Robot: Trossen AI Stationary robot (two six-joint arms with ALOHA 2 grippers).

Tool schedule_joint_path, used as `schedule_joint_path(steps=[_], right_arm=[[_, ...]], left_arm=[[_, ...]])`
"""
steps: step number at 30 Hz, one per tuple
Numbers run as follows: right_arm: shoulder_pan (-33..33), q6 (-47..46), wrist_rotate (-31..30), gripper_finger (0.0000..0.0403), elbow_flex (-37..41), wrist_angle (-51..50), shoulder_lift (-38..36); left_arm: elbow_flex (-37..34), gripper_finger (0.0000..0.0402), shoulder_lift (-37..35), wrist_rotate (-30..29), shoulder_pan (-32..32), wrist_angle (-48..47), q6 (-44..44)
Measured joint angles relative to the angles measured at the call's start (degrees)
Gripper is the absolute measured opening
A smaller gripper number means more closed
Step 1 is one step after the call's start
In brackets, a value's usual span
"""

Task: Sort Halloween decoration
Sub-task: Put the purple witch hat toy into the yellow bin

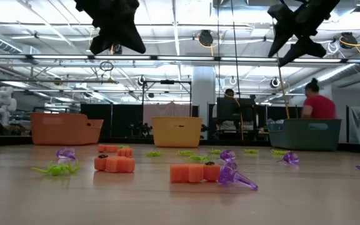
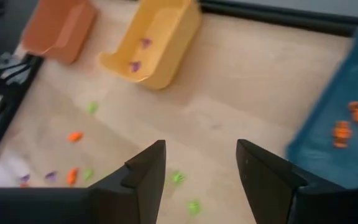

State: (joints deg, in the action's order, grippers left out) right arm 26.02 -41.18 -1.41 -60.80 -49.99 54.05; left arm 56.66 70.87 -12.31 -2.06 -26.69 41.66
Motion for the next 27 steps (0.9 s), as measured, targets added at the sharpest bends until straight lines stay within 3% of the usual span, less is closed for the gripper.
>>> schedule_joint_path(steps=[7,15,27], right_arm=[[-9.24,-1.30,-1.66,0.0181,0.02,3.28,3.29],[-17.51,-1.16,-3.02,0.0181,0.02,8.13,8.14],[-29.69,-2.83,-2.93,0.0180,0.03,8.26,13.24]], left_arm=[[0.00,0.0013,0.00,1.90,-1.88,0.04,3.05],[0.00,0.0013,0.00,10.46,-3.86,-2.07,3.07],[0.00,0.0013,0.00,10.09,-9.96,-3.42,3.03]])
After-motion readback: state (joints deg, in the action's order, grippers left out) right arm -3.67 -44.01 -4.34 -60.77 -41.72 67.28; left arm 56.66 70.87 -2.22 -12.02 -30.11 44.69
